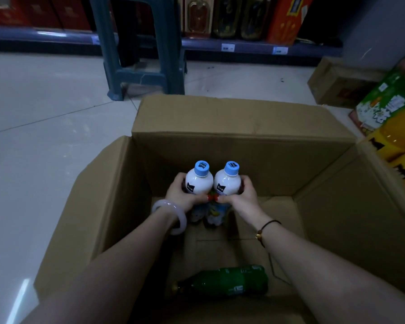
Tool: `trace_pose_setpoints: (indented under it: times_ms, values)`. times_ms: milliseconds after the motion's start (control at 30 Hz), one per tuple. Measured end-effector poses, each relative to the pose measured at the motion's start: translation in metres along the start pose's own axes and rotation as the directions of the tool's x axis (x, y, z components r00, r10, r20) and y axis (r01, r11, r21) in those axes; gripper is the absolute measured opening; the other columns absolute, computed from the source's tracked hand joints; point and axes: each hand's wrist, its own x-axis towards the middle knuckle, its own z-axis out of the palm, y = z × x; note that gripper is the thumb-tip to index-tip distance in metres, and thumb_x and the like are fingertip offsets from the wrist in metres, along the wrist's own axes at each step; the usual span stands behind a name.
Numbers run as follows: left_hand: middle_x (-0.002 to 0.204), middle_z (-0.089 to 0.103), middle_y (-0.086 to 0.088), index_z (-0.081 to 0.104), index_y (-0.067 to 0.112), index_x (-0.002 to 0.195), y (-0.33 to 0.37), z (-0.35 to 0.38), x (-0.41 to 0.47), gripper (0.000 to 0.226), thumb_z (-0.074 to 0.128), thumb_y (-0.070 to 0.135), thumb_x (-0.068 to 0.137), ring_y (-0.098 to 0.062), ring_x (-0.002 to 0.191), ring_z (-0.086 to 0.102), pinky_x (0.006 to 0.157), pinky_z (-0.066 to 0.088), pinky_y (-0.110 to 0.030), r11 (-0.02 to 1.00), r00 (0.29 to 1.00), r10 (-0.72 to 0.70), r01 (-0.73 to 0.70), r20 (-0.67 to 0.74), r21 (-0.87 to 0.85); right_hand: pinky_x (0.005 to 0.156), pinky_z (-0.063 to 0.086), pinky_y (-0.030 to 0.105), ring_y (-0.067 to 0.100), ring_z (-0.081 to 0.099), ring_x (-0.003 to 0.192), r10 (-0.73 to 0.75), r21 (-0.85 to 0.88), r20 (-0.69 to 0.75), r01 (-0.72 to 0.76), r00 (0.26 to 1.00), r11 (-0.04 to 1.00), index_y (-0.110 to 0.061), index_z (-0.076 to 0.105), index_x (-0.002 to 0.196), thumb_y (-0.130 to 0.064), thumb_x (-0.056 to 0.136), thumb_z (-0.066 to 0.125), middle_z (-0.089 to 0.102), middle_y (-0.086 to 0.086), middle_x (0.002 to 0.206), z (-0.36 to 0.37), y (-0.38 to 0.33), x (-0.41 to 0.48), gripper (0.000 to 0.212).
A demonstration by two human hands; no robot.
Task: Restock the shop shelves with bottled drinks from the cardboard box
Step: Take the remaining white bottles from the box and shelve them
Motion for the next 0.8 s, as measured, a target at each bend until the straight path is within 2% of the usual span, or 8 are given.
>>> trace_pose_setpoints:
  times_ms: [67, 167, 267, 333, 400, 467, 633, 800]
  values:
    - [0.082, 0.062, 0.002, 0.055, 0.018, 0.091, 0.026, 0.0, -0.008, 0.046, 0.082, -0.003, 0.06, -0.015, 0.08, 0.059, 0.07, 0.052, -0.024, 1.0, 1.0, -0.007, 0.007, 0.008, -0.016, 0.072, 0.049, 0.024, 0.011, 0.058, 0.089, 0.003, 0.029, -0.01, -0.002, 1.0, 1.0, -0.016, 0.046, 0.109, 0.011, 0.062, 0.076, 0.06, -0.006, 0.097, -0.012, -0.016, -0.01, 0.062]
    - [0.076, 0.058, 0.007, 0.055, 0.016, 0.094, 0.077, -0.002, -0.025, 0.037, 0.078, 0.001, 0.069, -0.005, 0.07, 0.054, 0.049, 0.044, -0.01, 0.999, 0.998, 0.003, 0.0, 0.058, -0.046, 0.087, 0.053, 0.04, 0.022, 0.061, 0.1, 0.037, 0.091, -0.026, -0.034, 0.999, 0.995, -0.016, 0.05, 0.111, 0.01, 0.064, 0.074, 0.064, 0.002, 0.107, -0.031, -0.052, -0.025, 0.059]
    - [0.078, 0.061, 0.005, 0.057, 0.014, 0.099, 0.136, -0.002, -0.044, 0.037, 0.078, 0.004, 0.07, -0.003, 0.066, 0.055, 0.04, 0.039, -0.005, 0.997, 0.997, 0.009, -0.003, 0.08, -0.082, 0.092, 0.052, 0.044, 0.027, 0.062, 0.107, 0.022, 0.13, -0.032, -0.018, 0.999, 0.991, -0.014, 0.054, 0.107, 0.011, 0.064, 0.072, 0.065, 0.008, 0.114, -0.047, -0.104, -0.043, 0.053]
    - [0.091, 0.069, -0.002, 0.062, 0.013, 0.103, 0.178, -0.002, -0.058, 0.048, 0.084, 0.013, 0.06, -0.011, 0.075, 0.064, 0.051, 0.048, -0.012, 0.995, 0.994, -0.008, 0.019, 0.105, -0.098, 0.086, 0.052, 0.041, 0.025, 0.063, 0.106, 0.004, 0.164, -0.021, -0.001, 1.0, 0.986, -0.018, 0.056, 0.103, 0.01, 0.064, 0.072, 0.067, 0.007, 0.115, -0.058, -0.145, -0.058, 0.051]
    - [0.1, 0.072, -0.006, 0.065, 0.017, 0.103, 0.222, -0.001, -0.072, 0.069, 0.088, 0.027, 0.039, -0.021, 0.088, 0.069, 0.071, 0.056, -0.029, 0.993, 0.992, -0.008, 0.022, 0.124, -0.116, 0.076, 0.05, 0.034, 0.023, 0.064, 0.102, -0.01, 0.19, -0.005, 0.011, 1.0, 0.982, -0.021, 0.056, 0.102, 0.008, 0.065, 0.072, 0.068, 0.005, 0.112, -0.069, -0.191, -0.076, 0.049]
    - [0.1, 0.072, -0.007, 0.065, 0.02, 0.099, 0.268, -0.002, -0.087, 0.074, 0.086, 0.03, 0.029, -0.025, 0.093, 0.069, 0.085, 0.056, -0.041, 0.99, 0.99, -0.006, 0.026, 0.143, -0.14, 0.073, 0.049, 0.032, 0.022, 0.064, 0.098, -0.023, 0.204, -0.011, 0.025, 1.0, 0.979, -0.019, 0.057, 0.103, 0.006, 0.066, 0.072, 0.068, 0.006, 0.111, -0.082, -0.237, -0.096, 0.047]
    - [0.097, 0.07, -0.005, 0.063, 0.025, 0.089, 0.399, -0.008, -0.139, 0.039, 0.083, 0.009, 0.061, -0.026, 0.096, 0.066, 0.092, 0.051, -0.044, 0.993, 0.984, 0.049, -0.029, 0.172, -0.114, 0.09, 0.052, 0.047, 0.029, 0.064, 0.102, -0.082, 0.201, -0.045, 0.089, 0.996, 0.976, -0.011, 0.057, 0.108, 0.004, 0.068, 0.071, 0.068, 0.011, 0.11, -0.12, -0.362, -0.155, 0.045]
    - [0.103, 0.071, -0.003, 0.064, 0.02, 0.107, 0.549, -0.015, -0.205, 0.062, 0.088, 0.025, 0.05, -0.023, 0.097, 0.066, 0.092, 0.05, -0.043, 0.989, 0.965, 0.124, -0.103, 0.232, -0.104, 0.077, 0.051, 0.034, 0.018, 0.063, 0.095, -0.166, 0.216, -0.082, 0.18, 0.983, 0.96, -0.026, 0.055, 0.096, 0.004, 0.072, 0.068, 0.066, -0.001, 0.104, -0.162, -0.503, -0.222, 0.04]
